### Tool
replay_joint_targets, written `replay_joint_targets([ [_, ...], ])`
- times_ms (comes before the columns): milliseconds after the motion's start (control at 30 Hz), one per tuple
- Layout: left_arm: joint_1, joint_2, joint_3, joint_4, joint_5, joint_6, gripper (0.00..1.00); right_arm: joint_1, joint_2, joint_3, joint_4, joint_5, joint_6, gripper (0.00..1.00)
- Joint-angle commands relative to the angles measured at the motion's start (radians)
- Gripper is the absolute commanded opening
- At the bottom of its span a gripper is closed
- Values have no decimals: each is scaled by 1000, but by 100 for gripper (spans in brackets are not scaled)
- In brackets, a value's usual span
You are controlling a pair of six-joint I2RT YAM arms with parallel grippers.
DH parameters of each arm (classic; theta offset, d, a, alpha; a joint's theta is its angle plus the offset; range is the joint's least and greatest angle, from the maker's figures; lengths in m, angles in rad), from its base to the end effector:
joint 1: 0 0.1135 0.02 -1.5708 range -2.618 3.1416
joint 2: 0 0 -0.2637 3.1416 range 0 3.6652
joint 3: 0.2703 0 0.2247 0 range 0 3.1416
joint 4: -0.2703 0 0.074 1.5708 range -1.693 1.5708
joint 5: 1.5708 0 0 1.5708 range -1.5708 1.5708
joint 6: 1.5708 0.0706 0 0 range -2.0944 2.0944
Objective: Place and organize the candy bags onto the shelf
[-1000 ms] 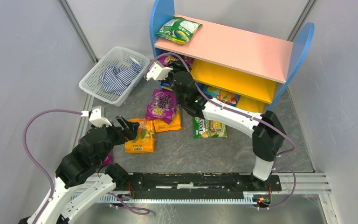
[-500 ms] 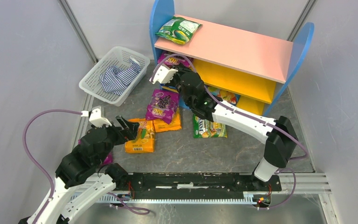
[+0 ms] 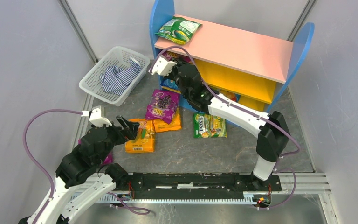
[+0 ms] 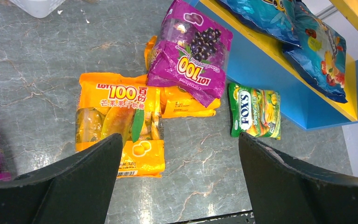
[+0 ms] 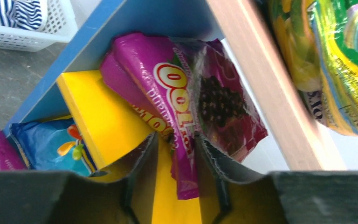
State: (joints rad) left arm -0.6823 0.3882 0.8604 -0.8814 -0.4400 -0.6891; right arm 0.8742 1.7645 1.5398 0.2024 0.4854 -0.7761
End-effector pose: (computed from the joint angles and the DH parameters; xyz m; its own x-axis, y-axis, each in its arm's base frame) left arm 0.0717 -0.0195 0.3104 -0.4083 -0.4095 -0.8159 0.0099 0.8917 -0.4525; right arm 0.3022 0.3099 0.3795 0.2554 -0.6604 -0.7062 -0.2806 0.6483 -0.7078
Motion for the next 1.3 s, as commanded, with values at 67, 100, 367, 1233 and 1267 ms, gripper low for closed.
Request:
replay_joint_targets([
  [67, -2, 11, -1, 29, -20, -1, 100, 89, -149, -69, -66, 46, 97, 54],
  [100, -2, 13, -1, 29, -19, -1, 100, 103, -180, -87, -83, 61, 121, 57],
  [367, -3, 20, -1, 29, -18, -1, 100, 190, -430, -301, -312, -67, 429, 87],
  [1233, -2, 60, 4, 15, -31, -13, 100, 220, -3, -461, -697, 396, 1456, 98],
  [1267, -2, 56, 4, 15, -32, -13, 100, 220, 28, -433, -706, 421, 1471, 98],
])
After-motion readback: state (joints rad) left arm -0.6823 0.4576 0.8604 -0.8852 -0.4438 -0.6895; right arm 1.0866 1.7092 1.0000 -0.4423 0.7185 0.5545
